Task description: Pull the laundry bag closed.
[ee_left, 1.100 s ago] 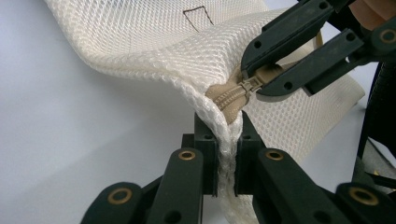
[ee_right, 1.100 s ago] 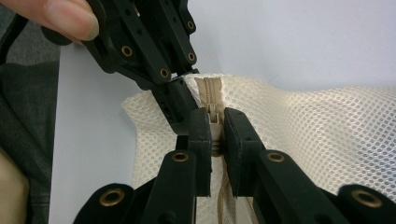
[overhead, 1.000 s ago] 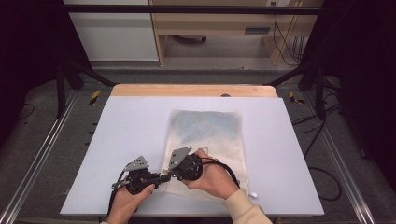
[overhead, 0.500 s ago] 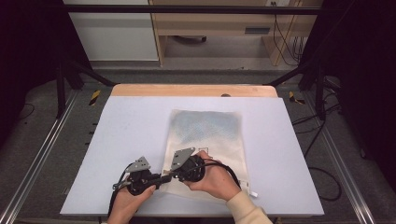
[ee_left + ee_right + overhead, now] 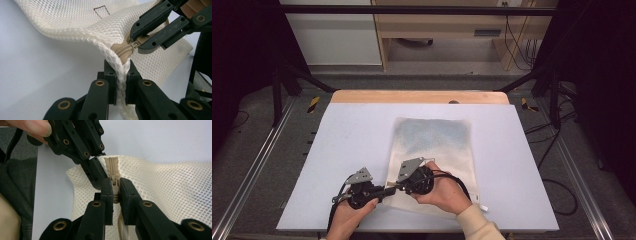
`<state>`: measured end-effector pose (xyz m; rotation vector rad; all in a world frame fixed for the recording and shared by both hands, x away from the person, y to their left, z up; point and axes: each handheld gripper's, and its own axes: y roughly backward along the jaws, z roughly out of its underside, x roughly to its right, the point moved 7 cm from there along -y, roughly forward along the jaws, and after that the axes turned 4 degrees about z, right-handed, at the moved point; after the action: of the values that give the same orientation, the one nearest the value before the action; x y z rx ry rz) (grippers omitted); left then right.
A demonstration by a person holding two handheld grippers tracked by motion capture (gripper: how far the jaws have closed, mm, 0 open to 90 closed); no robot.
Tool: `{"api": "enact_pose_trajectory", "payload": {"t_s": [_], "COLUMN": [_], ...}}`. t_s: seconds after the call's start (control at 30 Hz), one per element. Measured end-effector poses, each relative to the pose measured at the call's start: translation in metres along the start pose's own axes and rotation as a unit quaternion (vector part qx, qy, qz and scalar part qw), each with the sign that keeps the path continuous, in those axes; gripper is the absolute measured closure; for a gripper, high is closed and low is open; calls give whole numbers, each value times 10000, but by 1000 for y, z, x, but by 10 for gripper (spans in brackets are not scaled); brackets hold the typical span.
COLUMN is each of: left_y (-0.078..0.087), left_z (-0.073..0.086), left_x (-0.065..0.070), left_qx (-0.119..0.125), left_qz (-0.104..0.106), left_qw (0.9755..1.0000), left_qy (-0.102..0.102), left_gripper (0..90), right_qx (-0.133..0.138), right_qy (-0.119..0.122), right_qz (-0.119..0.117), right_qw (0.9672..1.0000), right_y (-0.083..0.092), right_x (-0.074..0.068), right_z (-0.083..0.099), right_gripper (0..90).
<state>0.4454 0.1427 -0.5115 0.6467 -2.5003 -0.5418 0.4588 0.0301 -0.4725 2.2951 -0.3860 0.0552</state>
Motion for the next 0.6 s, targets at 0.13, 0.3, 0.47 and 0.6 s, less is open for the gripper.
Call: {"api": "enact_pose_trajectory", "payload": {"t_s": [0.13, 0.3, 0.47, 0.6], "left_y": [0, 0, 0, 0], "left_z": [-1, -1, 0, 0], "left_x": [1, 0, 0, 1], "left_qx": [6, 12, -8, -3], "left_qz": [13, 21, 25, 36], "left_qw": [10000, 10000, 10000, 10000], "left_qy": [-10, 0, -10, -11], "left_gripper": [833, 833, 833, 834], "right_qx": [22, 24, 4, -1], "right_qy": [-16, -17, 19, -9], "right_qz": [0, -16, -22, -26], "right_qw": [10000, 10000, 10000, 10000], "right_y": [1, 1, 1, 1], "right_x": [0, 0, 1, 1], "right_z": [0, 1, 2, 3], "right_gripper": [820, 820, 820, 820]}}
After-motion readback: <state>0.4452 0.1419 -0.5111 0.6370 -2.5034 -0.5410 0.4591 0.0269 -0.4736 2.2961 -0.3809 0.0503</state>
